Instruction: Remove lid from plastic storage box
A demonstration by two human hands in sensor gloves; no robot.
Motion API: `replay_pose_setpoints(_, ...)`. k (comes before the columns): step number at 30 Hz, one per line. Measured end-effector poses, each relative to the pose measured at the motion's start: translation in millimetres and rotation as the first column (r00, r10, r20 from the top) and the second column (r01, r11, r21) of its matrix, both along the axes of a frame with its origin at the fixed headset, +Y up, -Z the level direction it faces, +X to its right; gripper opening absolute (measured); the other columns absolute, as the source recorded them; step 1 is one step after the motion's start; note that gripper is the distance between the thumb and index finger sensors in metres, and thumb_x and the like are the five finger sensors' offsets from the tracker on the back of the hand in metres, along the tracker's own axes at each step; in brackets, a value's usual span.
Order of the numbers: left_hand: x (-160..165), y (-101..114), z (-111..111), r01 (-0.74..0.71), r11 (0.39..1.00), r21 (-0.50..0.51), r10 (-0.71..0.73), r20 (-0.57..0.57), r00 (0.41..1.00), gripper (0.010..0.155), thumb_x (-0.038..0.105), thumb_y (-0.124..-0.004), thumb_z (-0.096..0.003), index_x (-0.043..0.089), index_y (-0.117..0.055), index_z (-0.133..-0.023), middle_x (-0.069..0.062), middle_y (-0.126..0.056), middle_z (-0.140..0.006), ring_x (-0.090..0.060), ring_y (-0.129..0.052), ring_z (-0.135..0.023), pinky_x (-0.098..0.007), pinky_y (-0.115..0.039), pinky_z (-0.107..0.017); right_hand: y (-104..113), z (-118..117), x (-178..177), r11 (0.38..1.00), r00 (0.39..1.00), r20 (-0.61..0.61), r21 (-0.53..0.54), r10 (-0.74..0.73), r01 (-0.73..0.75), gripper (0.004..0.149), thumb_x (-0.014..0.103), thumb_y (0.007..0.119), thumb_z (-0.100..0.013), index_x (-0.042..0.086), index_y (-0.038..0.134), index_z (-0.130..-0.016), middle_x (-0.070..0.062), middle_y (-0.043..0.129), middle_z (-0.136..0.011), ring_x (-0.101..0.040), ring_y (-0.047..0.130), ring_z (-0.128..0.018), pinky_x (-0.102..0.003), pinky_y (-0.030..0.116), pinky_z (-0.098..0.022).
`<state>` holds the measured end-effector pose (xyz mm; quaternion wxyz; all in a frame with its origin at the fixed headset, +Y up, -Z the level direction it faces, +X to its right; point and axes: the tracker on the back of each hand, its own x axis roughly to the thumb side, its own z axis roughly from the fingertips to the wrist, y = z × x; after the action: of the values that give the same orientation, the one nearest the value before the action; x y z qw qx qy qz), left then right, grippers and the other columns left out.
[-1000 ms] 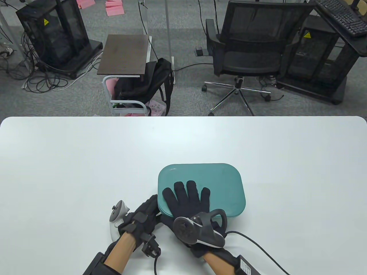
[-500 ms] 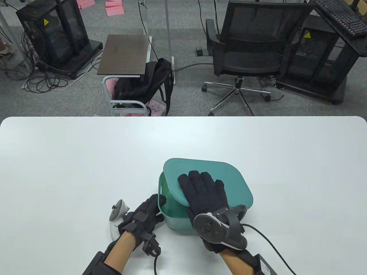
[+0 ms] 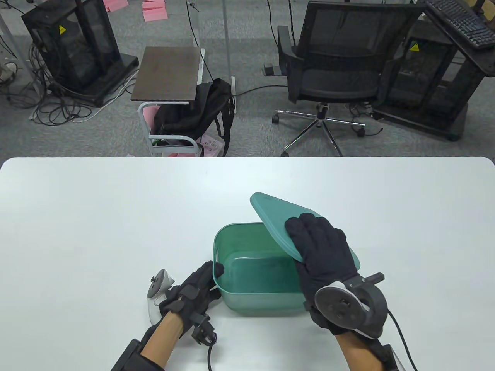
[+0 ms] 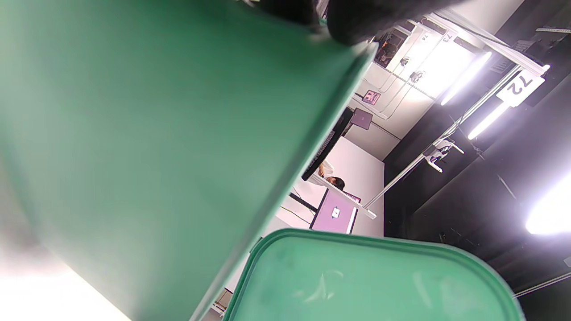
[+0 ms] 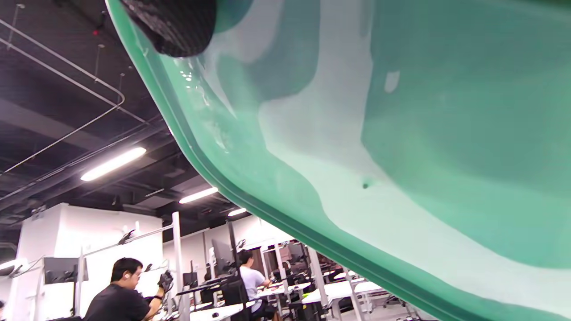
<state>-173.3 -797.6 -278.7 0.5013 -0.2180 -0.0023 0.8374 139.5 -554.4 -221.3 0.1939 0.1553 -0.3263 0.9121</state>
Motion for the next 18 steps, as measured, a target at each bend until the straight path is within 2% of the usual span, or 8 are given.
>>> replay_pose_setpoints(4, 0, 0, 0, 0.002, 1.0, 0.001, -0.002, 0.0, 1.0, 0.049, 0.049, -0.054, -0.0607, 0.014, -0.067, -0.094, -0.026, -0.01, -0.113, -0.054, -0.013, -0.099, -0.07, -0.029, -0.066, -4, -4, 30, 1.0, 0.997, 0.071, -0.007, 0.0, 0.0, 0.046, 0.041, 0.065, -0.061, 0.034, 0.059, -0.106, -0.006, 0.07, -0.109, -0.041, 0.079, -0.091, -0.065, 0.07, -0.063)
replay_pose_setpoints(9, 0, 0, 0, 0.0, 1.0, 0.001, 0.0, -0.002, 1.0, 0.049, 0.049, -0.055, -0.0607, 0.015, -0.067, -0.094, -0.025, -0.01, -0.113, -0.054, -0.013, -0.1, -0.07, -0.029, -0.066, -22, -16, 71, 0.998, 0.986, 0.167, -0.063, 0.026, -0.016, 0.046, 0.041, 0.065, -0.061, 0.035, 0.06, -0.106, -0.006, 0.071, -0.109, -0.041, 0.08, -0.09, -0.065, 0.07, -0.063)
replay_pose_setpoints(18, 0, -1, 0, -0.001, 1.0, 0.0, 0.001, -0.002, 1.0, 0.049, 0.049, -0.055, -0.0607, 0.015, -0.067, -0.094, -0.025, -0.01, -0.113, -0.054, -0.013, -0.099, -0.069, -0.029, -0.066, -88, -36, 137, 0.975, 0.945, 0.305, -0.215, 0.118, -0.053, 0.045, 0.04, 0.067, -0.06, 0.038, 0.062, -0.104, -0.005, 0.073, -0.107, -0.04, 0.082, -0.089, -0.064, 0.068, -0.064)
